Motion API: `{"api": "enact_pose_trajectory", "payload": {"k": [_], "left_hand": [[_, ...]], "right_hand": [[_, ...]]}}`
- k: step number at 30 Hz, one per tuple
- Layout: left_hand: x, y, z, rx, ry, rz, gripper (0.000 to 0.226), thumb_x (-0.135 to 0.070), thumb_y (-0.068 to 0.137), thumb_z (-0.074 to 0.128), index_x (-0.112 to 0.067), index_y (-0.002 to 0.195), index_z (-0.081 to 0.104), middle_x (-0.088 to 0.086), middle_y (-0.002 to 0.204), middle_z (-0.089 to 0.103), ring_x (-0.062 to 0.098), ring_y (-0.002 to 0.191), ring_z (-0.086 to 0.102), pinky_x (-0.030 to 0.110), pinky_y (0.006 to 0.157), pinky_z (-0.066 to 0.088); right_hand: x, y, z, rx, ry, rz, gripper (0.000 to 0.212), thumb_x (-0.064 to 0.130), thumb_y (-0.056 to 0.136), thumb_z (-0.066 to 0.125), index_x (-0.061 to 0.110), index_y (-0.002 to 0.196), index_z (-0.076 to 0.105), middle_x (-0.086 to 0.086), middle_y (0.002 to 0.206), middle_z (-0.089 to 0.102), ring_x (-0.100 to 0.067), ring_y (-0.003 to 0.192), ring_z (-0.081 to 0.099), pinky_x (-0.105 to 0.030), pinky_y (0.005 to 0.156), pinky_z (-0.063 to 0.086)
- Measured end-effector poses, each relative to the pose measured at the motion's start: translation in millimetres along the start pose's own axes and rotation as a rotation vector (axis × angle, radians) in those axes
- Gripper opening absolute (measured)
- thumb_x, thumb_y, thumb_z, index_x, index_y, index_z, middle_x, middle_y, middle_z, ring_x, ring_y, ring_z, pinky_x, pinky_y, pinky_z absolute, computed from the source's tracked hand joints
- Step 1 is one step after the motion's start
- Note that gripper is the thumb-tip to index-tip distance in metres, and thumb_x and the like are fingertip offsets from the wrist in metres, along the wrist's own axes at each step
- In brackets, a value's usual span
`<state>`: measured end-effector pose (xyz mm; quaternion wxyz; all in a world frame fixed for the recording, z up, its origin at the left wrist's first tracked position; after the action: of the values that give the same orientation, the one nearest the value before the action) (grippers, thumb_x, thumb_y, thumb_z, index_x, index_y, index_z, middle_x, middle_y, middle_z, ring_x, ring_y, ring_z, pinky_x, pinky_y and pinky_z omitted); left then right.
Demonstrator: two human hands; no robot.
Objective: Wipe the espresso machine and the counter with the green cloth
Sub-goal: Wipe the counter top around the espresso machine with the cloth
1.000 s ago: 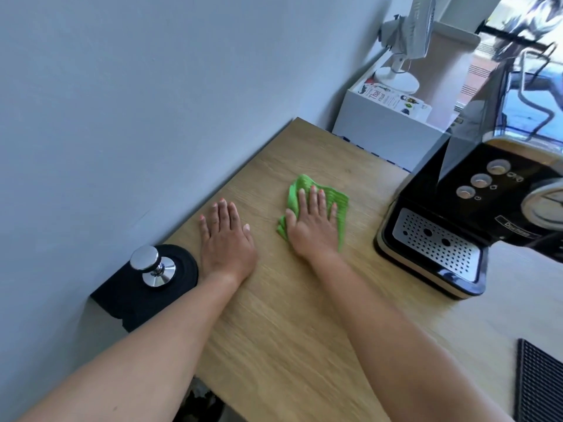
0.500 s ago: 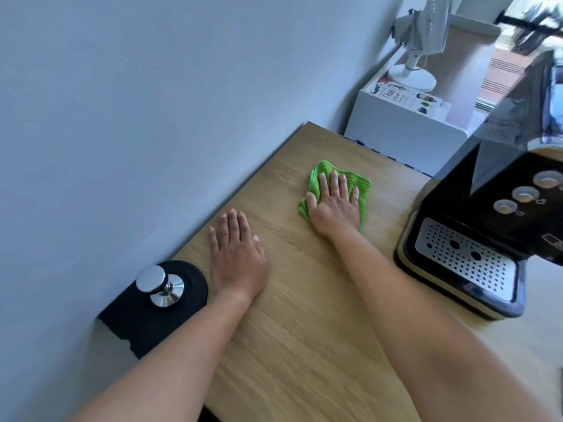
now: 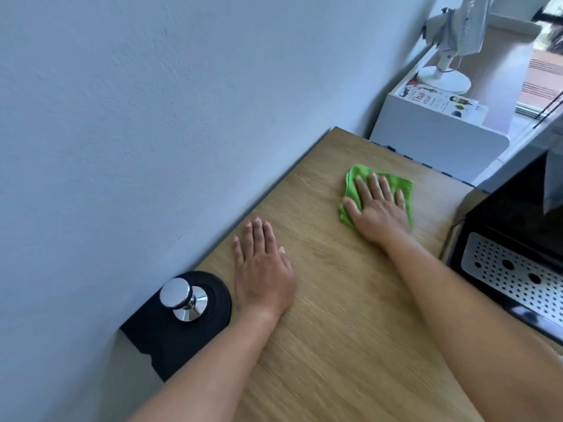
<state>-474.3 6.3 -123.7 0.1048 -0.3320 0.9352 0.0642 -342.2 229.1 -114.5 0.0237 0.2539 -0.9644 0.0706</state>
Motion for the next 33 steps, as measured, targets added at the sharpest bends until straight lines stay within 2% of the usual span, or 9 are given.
{"api": "enact_pose_trajectory", "payload": {"k": [3,7,12,14,17,19,25,29,33], "left_hand": [[-0.5,0.9,1.2,0.0,-0.005,0.006,0.061,-0.035,0.099,0.013,-0.008,0.153,0.001,0.007,0.161,-0.007,0.019,0.148,-0.012,0.044,0.12,-0.007],[-0.4,1.1,0.9,0.011,-0.005,-0.001,0.061,-0.033,0.099,0.015,-0.008,0.153,0.004,0.008,0.162,-0.003,0.02,0.149,-0.01,0.044,0.121,-0.004],[-2.0,2.2,-0.8,0.021,-0.006,0.009,0.059,-0.03,0.099,0.017,-0.007,0.153,0.009,0.009,0.162,0.003,0.021,0.149,-0.005,0.044,0.121,-0.004],[-1.1,2.7,1.9,0.014,-0.013,0.01,0.059,-0.029,0.1,0.018,-0.006,0.153,0.009,0.009,0.162,0.003,0.021,0.149,-0.006,0.043,0.121,-0.005],[-1.3,3.3,5.7,0.013,-0.026,0.012,0.058,-0.028,0.1,0.017,-0.006,0.153,0.007,0.009,0.162,0.0,0.021,0.149,-0.009,0.043,0.121,-0.007],[-0.5,4.2,6.1,0.013,-0.023,0.015,0.057,-0.028,0.1,0.016,-0.006,0.153,0.006,0.009,0.162,-0.001,0.021,0.149,-0.009,0.043,0.121,-0.006],[-1.4,3.5,-0.1,0.161,-0.029,0.026,0.06,-0.032,0.101,0.015,-0.006,0.153,-0.001,0.011,0.161,-0.008,0.023,0.148,-0.013,0.042,0.12,-0.008],[6.1,-2.1,-5.3,0.309,0.021,0.085,0.061,-0.035,0.102,0.016,-0.008,0.152,-0.006,0.009,0.161,-0.013,0.023,0.148,-0.016,0.043,0.12,-0.006],[18.0,-11.5,-13.4,0.405,0.027,0.156,0.058,-0.032,0.104,0.016,-0.011,0.153,-0.007,0.004,0.161,-0.015,0.019,0.148,-0.015,0.042,0.121,-0.005]], "right_hand": [[44.7,48.8,-0.4,0.042,0.035,0.021,0.078,0.07,0.092,0.009,0.028,0.157,0.0,-0.001,0.164,-0.01,-0.023,0.151,-0.011,-0.054,0.12,-0.004],[119.1,21.8,10.9,0.061,0.009,-0.228,0.072,0.064,0.094,0.015,0.031,0.157,0.003,0.002,0.165,-0.007,-0.019,0.151,-0.01,-0.051,0.12,-0.007],[90.3,-78.7,18.3,0.03,-0.035,-0.579,0.063,0.061,0.096,0.013,0.041,0.155,0.002,0.01,0.163,-0.008,-0.012,0.15,-0.01,-0.044,0.122,-0.005],[46.6,-71.9,14.6,0.032,-0.058,-0.505,0.064,0.065,0.094,0.006,0.044,0.153,-0.004,0.009,0.162,-0.013,-0.013,0.15,-0.013,-0.043,0.121,-0.009],[2.4,-25.1,5.4,0.033,-0.025,-0.093,0.068,0.068,0.093,0.007,0.039,0.155,-0.002,0.005,0.164,-0.011,-0.016,0.15,-0.011,-0.046,0.121,-0.007],[14.5,-7.6,5.5,0.037,0.011,0.037,0.073,0.069,0.093,0.01,0.035,0.156,0.0,0.004,0.164,-0.01,-0.018,0.151,-0.012,-0.049,0.121,-0.007],[89.7,-108.5,25.4,0.034,-0.01,-0.29,0.071,0.064,0.091,0.005,0.036,0.156,0.001,0.005,0.164,-0.008,-0.016,0.15,-0.01,-0.048,0.121,-0.005],[43.3,-189.1,31.5,0.022,-0.031,-0.456,0.069,0.068,0.09,0.002,0.042,0.154,0.005,0.011,0.163,-0.004,-0.011,0.151,-0.007,-0.043,0.122,-0.003],[-12.2,-173.6,24.2,0.023,-0.044,-0.175,0.072,0.07,0.089,-0.001,0.041,0.154,-0.001,0.008,0.164,-0.008,-0.012,0.15,-0.012,-0.043,0.122,-0.005]]}}
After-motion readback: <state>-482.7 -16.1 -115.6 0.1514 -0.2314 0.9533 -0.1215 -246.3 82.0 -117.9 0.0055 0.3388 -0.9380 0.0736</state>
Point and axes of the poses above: each hand's wrist, its own y-axis towards the middle knuckle, its own z-axis out of the palm, x = y × z, the point moved 5 cm from there along y, towards the middle knuckle
